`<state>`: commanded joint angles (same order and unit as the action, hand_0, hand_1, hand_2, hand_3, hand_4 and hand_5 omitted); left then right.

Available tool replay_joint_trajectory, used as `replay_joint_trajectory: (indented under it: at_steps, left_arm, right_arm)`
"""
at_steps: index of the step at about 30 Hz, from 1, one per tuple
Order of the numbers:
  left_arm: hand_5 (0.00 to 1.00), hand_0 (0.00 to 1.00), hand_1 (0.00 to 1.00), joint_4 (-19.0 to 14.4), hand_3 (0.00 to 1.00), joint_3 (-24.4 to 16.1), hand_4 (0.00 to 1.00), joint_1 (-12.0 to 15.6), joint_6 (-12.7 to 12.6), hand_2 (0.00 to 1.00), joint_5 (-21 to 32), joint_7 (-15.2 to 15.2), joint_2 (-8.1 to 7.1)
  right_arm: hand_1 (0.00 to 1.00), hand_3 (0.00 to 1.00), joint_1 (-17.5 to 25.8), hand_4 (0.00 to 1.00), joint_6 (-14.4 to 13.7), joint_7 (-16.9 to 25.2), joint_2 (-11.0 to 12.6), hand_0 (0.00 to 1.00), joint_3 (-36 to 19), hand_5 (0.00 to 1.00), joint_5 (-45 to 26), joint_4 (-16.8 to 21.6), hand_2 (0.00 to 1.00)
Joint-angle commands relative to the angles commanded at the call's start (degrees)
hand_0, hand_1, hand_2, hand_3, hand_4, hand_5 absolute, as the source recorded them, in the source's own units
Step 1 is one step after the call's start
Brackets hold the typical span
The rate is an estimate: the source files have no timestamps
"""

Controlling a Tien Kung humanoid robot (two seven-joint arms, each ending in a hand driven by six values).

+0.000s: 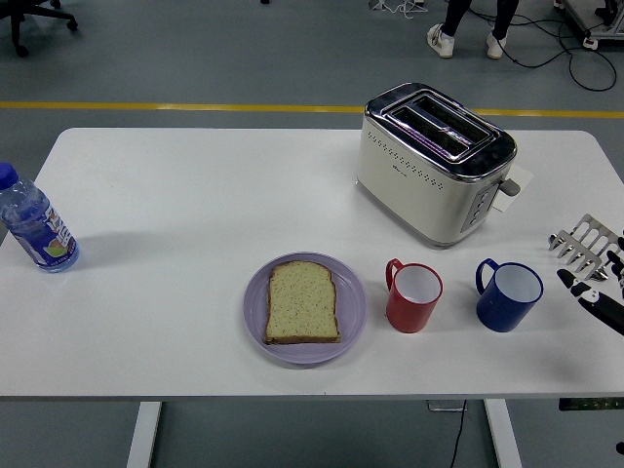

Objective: Pick up the cup,pour liquid into bread,place the cup on the desk

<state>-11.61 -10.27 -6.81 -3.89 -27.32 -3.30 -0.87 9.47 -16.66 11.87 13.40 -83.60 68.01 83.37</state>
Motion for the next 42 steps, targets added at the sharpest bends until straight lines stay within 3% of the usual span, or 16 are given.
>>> replay_joint_trajectory:
  at_steps: [10, 25, 36, 42]
  left_arm:
    - [0.836, 0.635, 0.646, 0.0, 0.553, 0.2, 0.324, -0.1, 0.0, 0.658, 0.0, 0.0, 0.02]
    - [0.835, 0.635, 0.646, -0.1, 0.554, 0.4, 0.324, 0.0, 0.0, 0.657, 0.3, 0.0, 0.22]
    - [0.835, 0.635, 0.646, -0.1, 0.554, 1.0, 0.324, 0.4, 0.1, 0.657, 0.6, 0.0, 0.3]
    - [0.836, 0.636, 0.646, 0.0, 0.554, 1.2, 0.324, 0.7, 0.1, 0.657, 0.8, 0.0, 0.39]
  right_arm:
    - [0.905, 0.998, 1.7, 0.985, -0.2, 3.2, 0.1, 0.998, 3.8, 0.186, -2.1, -2.7, 0.989]
    - [0.885, 0.998, -1.9, 0.986, -1.8, 6.4, -2.1, 0.988, 8.5, 0.207, -3.1, -11.1, 0.97]
    - [0.88, 0.998, -4.1, 0.992, -2.5, 7.4, -3.1, 0.986, 11.8, 0.222, -4.1, -13.3, 0.97]
    - [0.869, 0.998, -6.2, 0.989, -4.4, 9.0, -4.2, 0.985, 12.8, 0.221, -4.5, -15.8, 0.962]
